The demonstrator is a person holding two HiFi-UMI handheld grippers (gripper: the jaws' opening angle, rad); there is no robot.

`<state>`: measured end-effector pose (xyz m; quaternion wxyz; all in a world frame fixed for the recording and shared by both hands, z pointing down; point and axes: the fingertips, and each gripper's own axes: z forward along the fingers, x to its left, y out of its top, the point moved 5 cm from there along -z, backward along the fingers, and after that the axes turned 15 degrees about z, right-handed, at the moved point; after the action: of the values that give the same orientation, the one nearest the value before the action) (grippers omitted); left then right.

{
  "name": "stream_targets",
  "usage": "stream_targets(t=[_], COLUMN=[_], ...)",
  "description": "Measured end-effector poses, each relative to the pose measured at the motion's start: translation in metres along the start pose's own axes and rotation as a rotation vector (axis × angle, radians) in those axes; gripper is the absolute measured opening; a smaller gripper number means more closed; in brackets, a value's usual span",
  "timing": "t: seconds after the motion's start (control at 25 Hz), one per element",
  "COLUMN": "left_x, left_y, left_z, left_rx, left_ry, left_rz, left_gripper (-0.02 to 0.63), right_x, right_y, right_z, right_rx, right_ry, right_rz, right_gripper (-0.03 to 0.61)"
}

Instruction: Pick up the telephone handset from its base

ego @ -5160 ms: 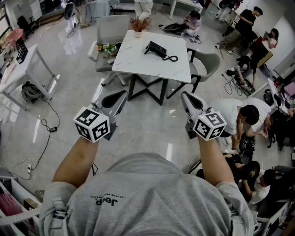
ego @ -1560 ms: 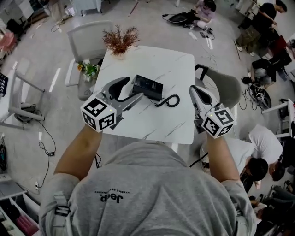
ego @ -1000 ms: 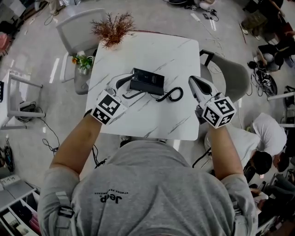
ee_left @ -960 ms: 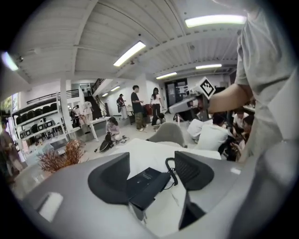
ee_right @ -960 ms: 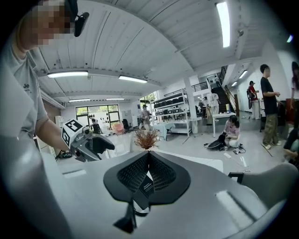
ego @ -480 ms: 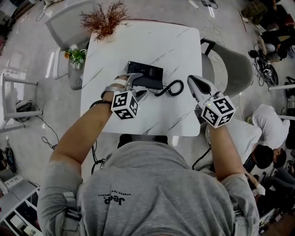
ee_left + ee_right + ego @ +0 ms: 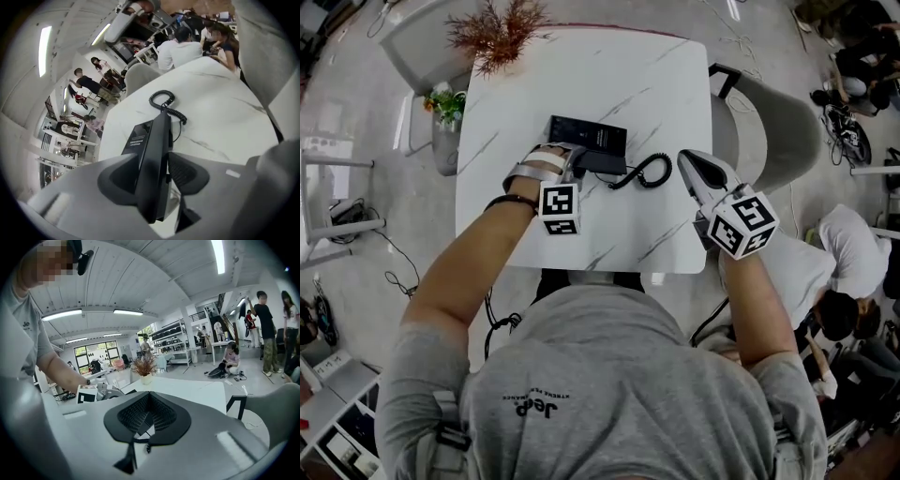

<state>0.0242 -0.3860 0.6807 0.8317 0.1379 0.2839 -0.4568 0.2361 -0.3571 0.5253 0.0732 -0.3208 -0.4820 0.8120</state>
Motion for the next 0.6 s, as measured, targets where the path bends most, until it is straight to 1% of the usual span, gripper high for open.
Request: stream_targets(t=[0.08,0.12,0.16,0.2,0.24,0.32,0.4,0.48,0.6], left_x=[-0.004,-0.005,-0.003,-0.002,0.0,0.005,0.011,0.02,0.039], left_y=[-0.001,0.0,0.002,0.004,0.007,0.011,0.014,0.017,0.017], left_z=[0.006,0.007,0.006,0.003,0.0,-0.007,-0.017,-0.031,-0.054], left_rx=[0.052,0.065,0.066,0.055,0.036,-0.005,-0.047,-0.094,-0.144], left_ry=[0.005,0.011,0.013,0.008,-0.007,-0.042,-0.064,-0.072,-0.063], left_rz=[0.073,0.104,0.119,0.116,0.096,0.029,-0.056,-0.146,-0.277], left_gripper=[0.218,0.208,0.194,0.163,0.14,0.138,0.138,0.138,0.138], right_x=[-0.002,-0.003,-0.004,-0.005,-0.005,-0.005,-0.005,-0.003,-0.001], right_y=[-0.001,-0.001,-0.001,-0.001,0.001,0.004,0.007,0.011,0.02], right_z=[-0.001,-0.002,-0.002,-0.003,-0.003,-0.004,-0.003,-0.003,-0.004], right_rx=[0.003,0.004,0.004,0.004,0.003,-0.001,-0.005,-0.006,-0.011], right_ry=[0.002,0.003,0.004,0.005,0.007,0.012,0.02,0.028,0.042], right_rz=[0.002,0.004,0.006,0.009,0.011,0.012,0.01,0.009,0.003], right_gripper=[0.005,0.005,0.005,0.005,0.005,0.005,0.005,0.005,0.005])
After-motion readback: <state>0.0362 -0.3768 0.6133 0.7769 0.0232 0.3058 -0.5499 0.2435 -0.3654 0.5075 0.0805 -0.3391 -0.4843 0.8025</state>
